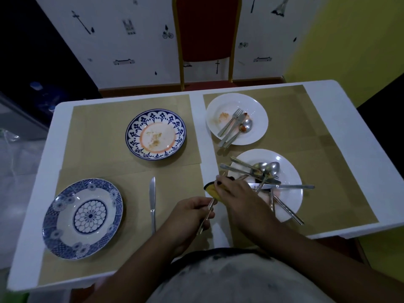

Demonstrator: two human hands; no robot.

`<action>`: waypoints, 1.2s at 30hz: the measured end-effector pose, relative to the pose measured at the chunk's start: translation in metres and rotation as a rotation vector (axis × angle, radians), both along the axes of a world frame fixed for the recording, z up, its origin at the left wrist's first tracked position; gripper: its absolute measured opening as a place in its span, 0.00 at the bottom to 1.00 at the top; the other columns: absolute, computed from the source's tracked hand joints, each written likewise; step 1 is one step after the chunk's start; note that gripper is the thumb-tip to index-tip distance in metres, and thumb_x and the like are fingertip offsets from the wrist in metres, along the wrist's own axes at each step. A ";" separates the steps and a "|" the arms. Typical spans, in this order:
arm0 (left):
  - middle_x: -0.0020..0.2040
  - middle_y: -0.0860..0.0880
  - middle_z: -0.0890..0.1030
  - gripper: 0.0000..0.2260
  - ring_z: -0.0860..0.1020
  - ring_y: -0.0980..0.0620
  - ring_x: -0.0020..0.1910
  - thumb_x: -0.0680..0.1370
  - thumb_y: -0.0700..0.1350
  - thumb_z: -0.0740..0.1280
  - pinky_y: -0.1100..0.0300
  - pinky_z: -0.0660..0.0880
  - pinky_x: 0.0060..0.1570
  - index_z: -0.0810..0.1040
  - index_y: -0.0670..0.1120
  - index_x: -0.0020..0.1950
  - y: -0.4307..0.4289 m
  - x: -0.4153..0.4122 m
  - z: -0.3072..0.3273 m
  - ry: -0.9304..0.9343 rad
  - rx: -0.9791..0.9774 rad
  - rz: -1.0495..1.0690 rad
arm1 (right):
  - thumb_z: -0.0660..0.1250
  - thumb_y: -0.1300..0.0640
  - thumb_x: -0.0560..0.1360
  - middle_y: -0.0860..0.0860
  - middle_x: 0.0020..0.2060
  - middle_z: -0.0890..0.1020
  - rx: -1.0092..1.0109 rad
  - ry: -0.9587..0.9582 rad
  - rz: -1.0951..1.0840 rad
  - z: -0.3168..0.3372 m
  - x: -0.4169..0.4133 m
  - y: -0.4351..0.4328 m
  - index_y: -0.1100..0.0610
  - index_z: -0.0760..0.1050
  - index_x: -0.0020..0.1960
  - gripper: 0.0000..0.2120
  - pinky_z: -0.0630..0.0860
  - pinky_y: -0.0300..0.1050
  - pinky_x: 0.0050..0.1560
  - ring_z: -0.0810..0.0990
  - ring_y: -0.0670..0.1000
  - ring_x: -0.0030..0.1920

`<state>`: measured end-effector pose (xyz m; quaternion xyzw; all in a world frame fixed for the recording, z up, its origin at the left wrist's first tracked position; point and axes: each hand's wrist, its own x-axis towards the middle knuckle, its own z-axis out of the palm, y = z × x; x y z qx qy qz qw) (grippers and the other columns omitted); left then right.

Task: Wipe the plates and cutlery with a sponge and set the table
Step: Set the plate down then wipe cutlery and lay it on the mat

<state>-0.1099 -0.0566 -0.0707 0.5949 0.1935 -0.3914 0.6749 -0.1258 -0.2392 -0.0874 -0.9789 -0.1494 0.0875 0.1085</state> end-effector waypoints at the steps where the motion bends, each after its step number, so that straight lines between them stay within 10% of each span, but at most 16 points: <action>1: 0.42 0.42 0.79 0.14 0.74 0.51 0.39 0.80 0.31 0.60 0.64 0.74 0.34 0.85 0.39 0.56 0.003 -0.001 0.000 -0.007 0.002 -0.001 | 0.69 0.71 0.62 0.52 0.73 0.62 0.001 0.001 0.004 0.001 0.002 0.000 0.56 0.63 0.73 0.41 0.76 0.50 0.52 0.67 0.56 0.63; 11: 0.45 0.44 0.83 0.10 0.76 0.49 0.40 0.79 0.36 0.65 0.59 0.69 0.37 0.82 0.43 0.57 0.023 -0.004 0.003 0.050 0.127 -0.014 | 0.64 0.66 0.70 0.52 0.71 0.64 0.155 -0.128 -0.264 0.009 0.041 -0.005 0.57 0.65 0.71 0.30 0.71 0.52 0.61 0.69 0.58 0.62; 24: 0.43 0.45 0.81 0.12 0.74 0.51 0.40 0.83 0.35 0.61 0.62 0.73 0.36 0.83 0.41 0.55 0.027 -0.016 0.001 -0.023 0.117 0.162 | 0.64 0.74 0.65 0.54 0.72 0.66 0.109 -0.106 0.101 -0.006 0.028 0.032 0.58 0.69 0.70 0.34 0.77 0.50 0.45 0.71 0.59 0.58; 31: 0.44 0.50 0.87 0.10 0.79 0.59 0.32 0.80 0.40 0.67 0.69 0.70 0.27 0.83 0.51 0.58 0.049 -0.021 -0.017 -0.157 0.336 0.271 | 0.61 0.68 0.69 0.56 0.70 0.67 0.249 -0.063 -0.101 -0.007 0.051 0.040 0.59 0.71 0.68 0.27 0.70 0.51 0.60 0.71 0.61 0.62; 36: 0.47 0.50 0.86 0.10 0.83 0.54 0.46 0.79 0.37 0.66 0.59 0.80 0.43 0.83 0.49 0.54 0.063 -0.020 -0.041 -0.208 0.518 0.369 | 0.60 0.62 0.69 0.56 0.72 0.65 0.318 -0.001 -0.098 -0.004 0.045 0.059 0.60 0.69 0.70 0.28 0.67 0.51 0.64 0.68 0.60 0.66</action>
